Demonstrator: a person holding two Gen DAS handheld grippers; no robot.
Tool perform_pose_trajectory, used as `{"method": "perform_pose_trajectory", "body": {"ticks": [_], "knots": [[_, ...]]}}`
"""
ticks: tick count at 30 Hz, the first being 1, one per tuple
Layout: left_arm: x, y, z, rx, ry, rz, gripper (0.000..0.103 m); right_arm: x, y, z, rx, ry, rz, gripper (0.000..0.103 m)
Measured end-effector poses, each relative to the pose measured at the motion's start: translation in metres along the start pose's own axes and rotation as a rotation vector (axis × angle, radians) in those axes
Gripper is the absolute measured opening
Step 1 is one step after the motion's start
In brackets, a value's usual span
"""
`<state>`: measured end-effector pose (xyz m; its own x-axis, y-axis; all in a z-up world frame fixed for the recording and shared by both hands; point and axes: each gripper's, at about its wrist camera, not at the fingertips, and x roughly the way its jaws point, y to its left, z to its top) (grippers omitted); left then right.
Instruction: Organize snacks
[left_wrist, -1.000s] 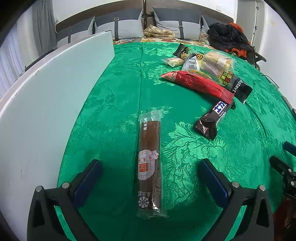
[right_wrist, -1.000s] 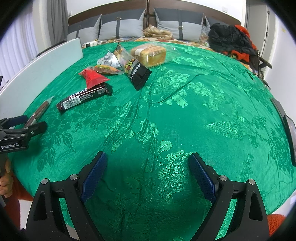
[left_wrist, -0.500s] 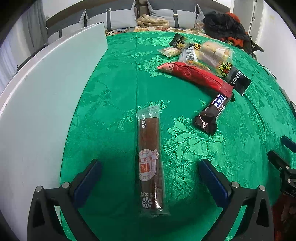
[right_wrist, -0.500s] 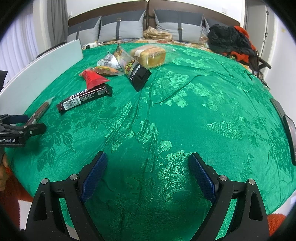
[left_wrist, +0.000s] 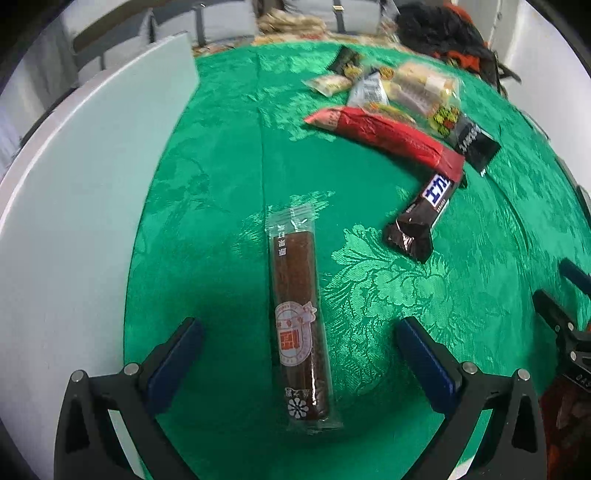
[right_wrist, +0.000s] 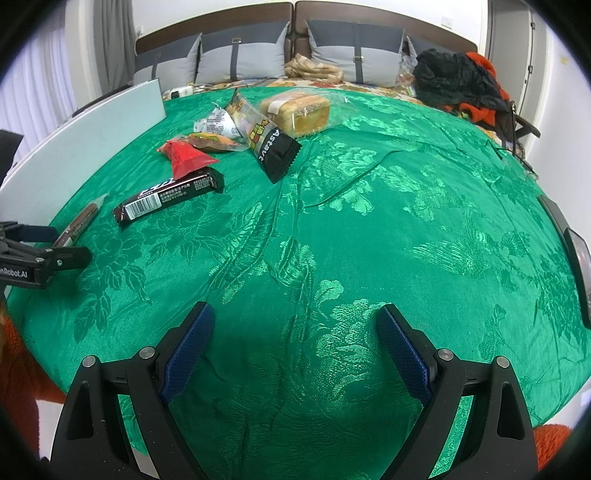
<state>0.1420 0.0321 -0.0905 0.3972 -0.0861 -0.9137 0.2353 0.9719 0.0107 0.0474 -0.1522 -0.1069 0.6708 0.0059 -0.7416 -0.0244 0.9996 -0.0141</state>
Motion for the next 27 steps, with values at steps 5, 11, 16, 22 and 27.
{"method": "perform_pose_trajectory", "body": {"ticks": [5, 11, 16, 22, 27], "knots": [[-0.010, -0.008, -0.001, 0.047, -0.039, -0.036, 0.055, 0.000, 0.000, 0.000, 0.000, 0.001, 0.000, 0.093], [-0.016, 0.011, -0.006, -0.101, -0.083, -0.057, 0.018, 0.001, -0.006, 0.013, 0.029, 0.117, 0.031, 0.090], [-0.026, 0.016, -0.031, -0.146, -0.146, -0.085, 0.018, 0.006, -0.001, 0.039, 0.346, 0.187, 0.308, 0.089], [-0.036, 0.001, -0.056, -0.092, -0.171, -0.085, 0.018, 0.056, 0.082, 0.109, 0.322, 0.262, 0.230, 0.088], [-0.037, 0.005, -0.058, -0.094, -0.179, -0.107, 0.018, 0.078, 0.102, 0.115, 0.271, 0.318, 0.035, 0.022]]}}
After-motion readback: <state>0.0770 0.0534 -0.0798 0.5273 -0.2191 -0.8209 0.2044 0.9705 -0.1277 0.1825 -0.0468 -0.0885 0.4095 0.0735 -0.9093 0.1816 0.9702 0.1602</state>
